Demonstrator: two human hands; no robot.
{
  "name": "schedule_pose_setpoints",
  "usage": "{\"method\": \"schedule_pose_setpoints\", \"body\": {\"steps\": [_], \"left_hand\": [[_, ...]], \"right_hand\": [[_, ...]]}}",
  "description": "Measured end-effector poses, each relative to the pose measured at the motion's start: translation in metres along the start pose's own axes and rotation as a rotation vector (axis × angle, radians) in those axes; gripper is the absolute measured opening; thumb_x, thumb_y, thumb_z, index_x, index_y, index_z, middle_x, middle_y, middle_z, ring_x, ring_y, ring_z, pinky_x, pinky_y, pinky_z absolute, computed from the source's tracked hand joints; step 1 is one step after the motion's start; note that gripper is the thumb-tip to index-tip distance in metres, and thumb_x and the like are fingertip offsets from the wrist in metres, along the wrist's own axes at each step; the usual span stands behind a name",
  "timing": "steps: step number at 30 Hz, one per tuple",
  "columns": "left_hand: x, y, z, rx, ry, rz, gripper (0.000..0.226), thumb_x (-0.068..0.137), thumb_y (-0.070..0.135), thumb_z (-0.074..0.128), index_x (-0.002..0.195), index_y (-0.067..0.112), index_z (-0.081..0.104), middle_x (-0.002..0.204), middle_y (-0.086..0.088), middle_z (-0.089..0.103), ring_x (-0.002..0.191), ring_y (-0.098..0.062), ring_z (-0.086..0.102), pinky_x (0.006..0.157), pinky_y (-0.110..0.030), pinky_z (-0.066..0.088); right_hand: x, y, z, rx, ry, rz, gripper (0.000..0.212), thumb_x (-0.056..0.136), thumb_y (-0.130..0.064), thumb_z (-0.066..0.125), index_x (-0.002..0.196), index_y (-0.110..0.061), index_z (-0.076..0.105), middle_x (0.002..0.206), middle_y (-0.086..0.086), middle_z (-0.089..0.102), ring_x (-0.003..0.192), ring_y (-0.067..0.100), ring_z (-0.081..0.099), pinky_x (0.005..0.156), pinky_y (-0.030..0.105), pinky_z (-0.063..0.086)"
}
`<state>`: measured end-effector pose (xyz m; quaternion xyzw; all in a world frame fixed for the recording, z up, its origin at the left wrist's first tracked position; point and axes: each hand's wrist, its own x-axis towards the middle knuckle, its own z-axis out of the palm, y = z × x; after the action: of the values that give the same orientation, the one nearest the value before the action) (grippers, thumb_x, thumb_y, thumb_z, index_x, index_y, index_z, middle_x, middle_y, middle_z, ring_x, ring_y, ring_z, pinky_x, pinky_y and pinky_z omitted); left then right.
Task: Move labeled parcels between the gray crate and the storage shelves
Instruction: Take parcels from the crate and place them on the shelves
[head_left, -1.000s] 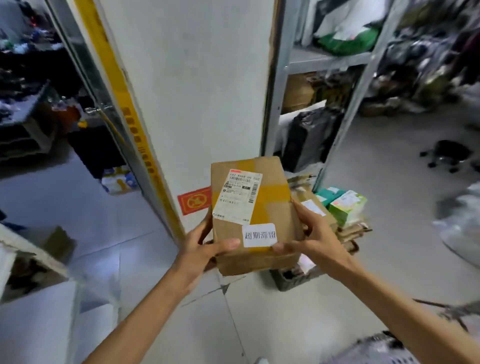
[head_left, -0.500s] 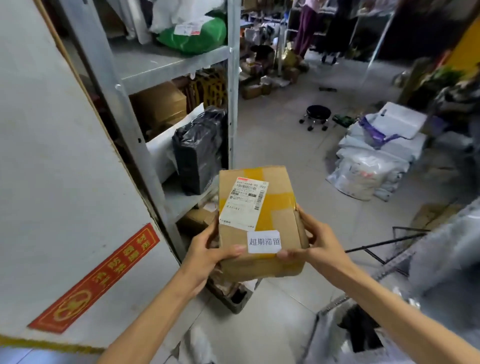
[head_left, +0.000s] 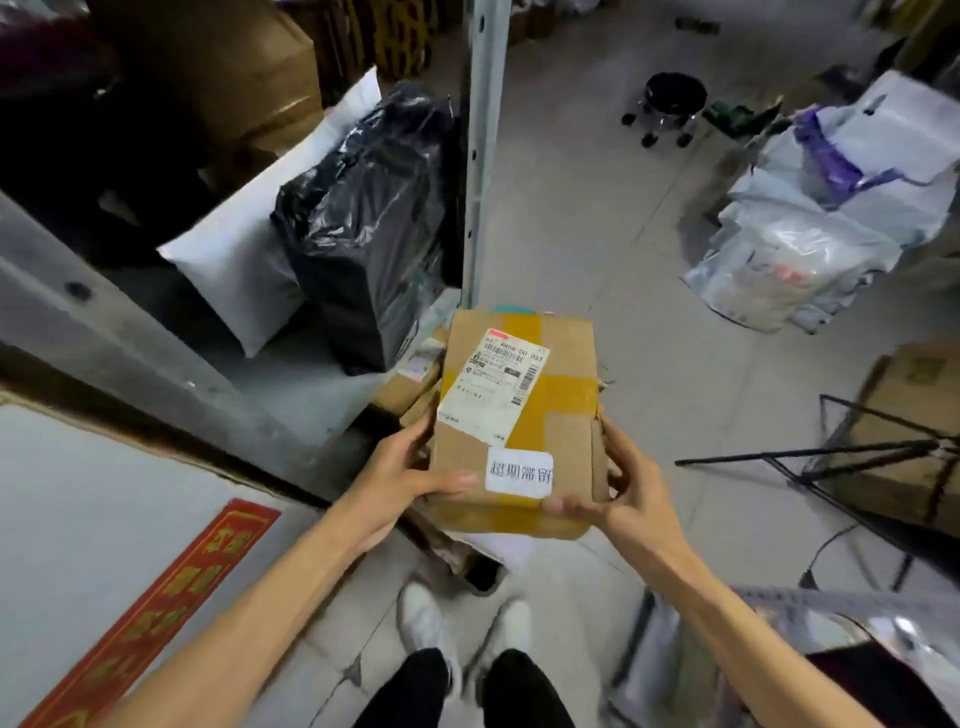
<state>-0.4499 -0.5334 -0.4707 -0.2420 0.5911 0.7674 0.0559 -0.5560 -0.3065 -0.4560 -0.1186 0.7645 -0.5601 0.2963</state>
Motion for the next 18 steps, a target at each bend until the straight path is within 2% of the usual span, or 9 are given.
{"method": "schedule_pose_setpoints", "body": {"steps": [2,5,8,12,14,18], "left_hand": [[0.028,-0.017,-0.012,0.016,0.018,-0.011,0.09,0.061,0.014,0.085,0.141,0.026,0.047,0.133,0.0,0.061,0.125,-0.021,0.055,0.103,-0.047,0.046],[0.073,-0.054,-0.032,0.025,0.043,-0.029,0.089,0.064,0.003,0.082,0.142,0.025,0.045,0.134,0.002,0.06,0.127,-0.019,0.054,0.1,-0.038,0.049],[0.112,-0.085,-0.048,0.02,0.039,-0.043,0.088,0.064,-0.003,0.078,0.142,0.023,0.045,0.133,0.004,0.061,0.125,-0.016,0.055,0.092,-0.028,0.052],[0.153,-0.117,-0.064,0.04,0.04,-0.054,0.09,0.063,-0.001,0.078,0.143,0.024,0.044,0.132,0.006,0.061,0.125,-0.014,0.055,0.097,-0.031,0.05],[0.167,-0.13,-0.072,0.049,0.045,-0.061,0.093,0.062,-0.004,0.077,0.144,0.021,0.042,0.134,0.006,0.06,0.127,-0.013,0.053,0.098,-0.028,0.049],[0.186,-0.14,-0.086,0.078,0.015,-0.067,0.096,0.06,-0.006,0.078,0.145,0.019,0.041,0.137,0.006,0.058,0.129,-0.012,0.051,0.096,-0.021,0.047]], "right_hand": [[0.03,0.023,0.008,0.03,-0.009,0.018,0.116,0.041,-0.032,0.091,0.145,-0.033,0.04,0.13,-0.012,0.059,0.11,0.008,0.062,0.078,0.028,0.058],[0.073,0.067,0.022,0.067,-0.029,0.022,0.114,0.047,-0.016,0.09,0.147,-0.031,0.037,0.136,-0.013,0.056,0.114,0.006,0.06,0.079,0.028,0.058],[0.108,0.109,0.036,0.103,-0.023,0.026,0.113,0.047,-0.015,0.091,0.147,-0.028,0.039,0.138,-0.009,0.056,0.119,0.011,0.058,0.077,0.025,0.057],[0.142,0.146,0.049,0.21,0.001,0.053,0.106,0.051,-0.01,0.086,0.145,-0.03,0.041,0.128,-0.015,0.062,0.11,0.008,0.063,0.066,0.023,0.057],[0.152,0.16,0.055,0.195,-0.001,0.041,0.101,0.052,-0.011,0.086,0.142,-0.031,0.044,0.123,-0.019,0.064,0.109,0.005,0.063,0.071,0.021,0.057],[0.159,0.178,0.066,0.195,0.048,0.06,0.107,0.054,-0.003,0.092,0.145,-0.029,0.042,0.128,-0.017,0.062,0.116,0.008,0.061,0.085,0.031,0.058]]}}
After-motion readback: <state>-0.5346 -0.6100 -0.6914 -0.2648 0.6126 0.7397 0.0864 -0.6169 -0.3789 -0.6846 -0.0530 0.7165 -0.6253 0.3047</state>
